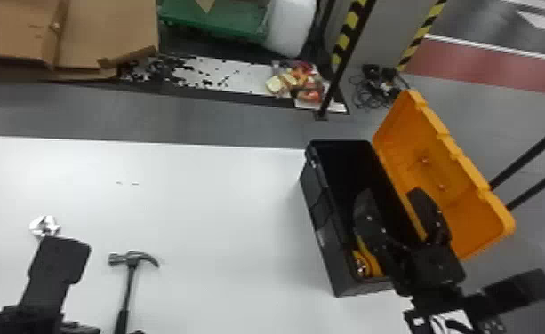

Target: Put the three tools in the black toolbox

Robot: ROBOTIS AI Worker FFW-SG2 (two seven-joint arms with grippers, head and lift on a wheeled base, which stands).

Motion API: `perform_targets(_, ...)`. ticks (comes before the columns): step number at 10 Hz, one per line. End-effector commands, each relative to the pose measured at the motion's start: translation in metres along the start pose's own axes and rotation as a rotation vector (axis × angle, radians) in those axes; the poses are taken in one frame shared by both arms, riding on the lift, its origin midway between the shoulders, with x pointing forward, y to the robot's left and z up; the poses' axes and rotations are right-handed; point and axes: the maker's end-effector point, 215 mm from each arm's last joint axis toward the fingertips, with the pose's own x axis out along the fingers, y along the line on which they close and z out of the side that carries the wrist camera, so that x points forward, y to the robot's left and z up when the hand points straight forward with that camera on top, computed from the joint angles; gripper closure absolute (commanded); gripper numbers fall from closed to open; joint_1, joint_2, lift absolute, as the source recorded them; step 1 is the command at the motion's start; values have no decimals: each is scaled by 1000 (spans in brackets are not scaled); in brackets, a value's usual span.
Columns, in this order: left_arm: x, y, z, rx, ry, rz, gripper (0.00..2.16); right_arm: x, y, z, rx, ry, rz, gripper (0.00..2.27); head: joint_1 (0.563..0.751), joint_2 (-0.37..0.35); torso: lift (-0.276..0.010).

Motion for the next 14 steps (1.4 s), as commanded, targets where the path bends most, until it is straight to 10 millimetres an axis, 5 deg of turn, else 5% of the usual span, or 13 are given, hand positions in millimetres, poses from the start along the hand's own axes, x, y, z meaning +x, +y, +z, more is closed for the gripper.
perform_targets(1, 8, -3, -9, -14, 31, -24, 90, 1, 1, -1, -2, 2, 6, 103, 695, -266, -55)
perform_targets(4, 28, -8, -30, -49, 83, -33, 130, 2, 0, -2, -2, 7, 10, 103, 695, -276, -55)
perform_targets(14, 44, -9, -21, -121, 55, -20, 147, 5, 2, -4, 2, 5, 16, 100, 695, -291, -55)
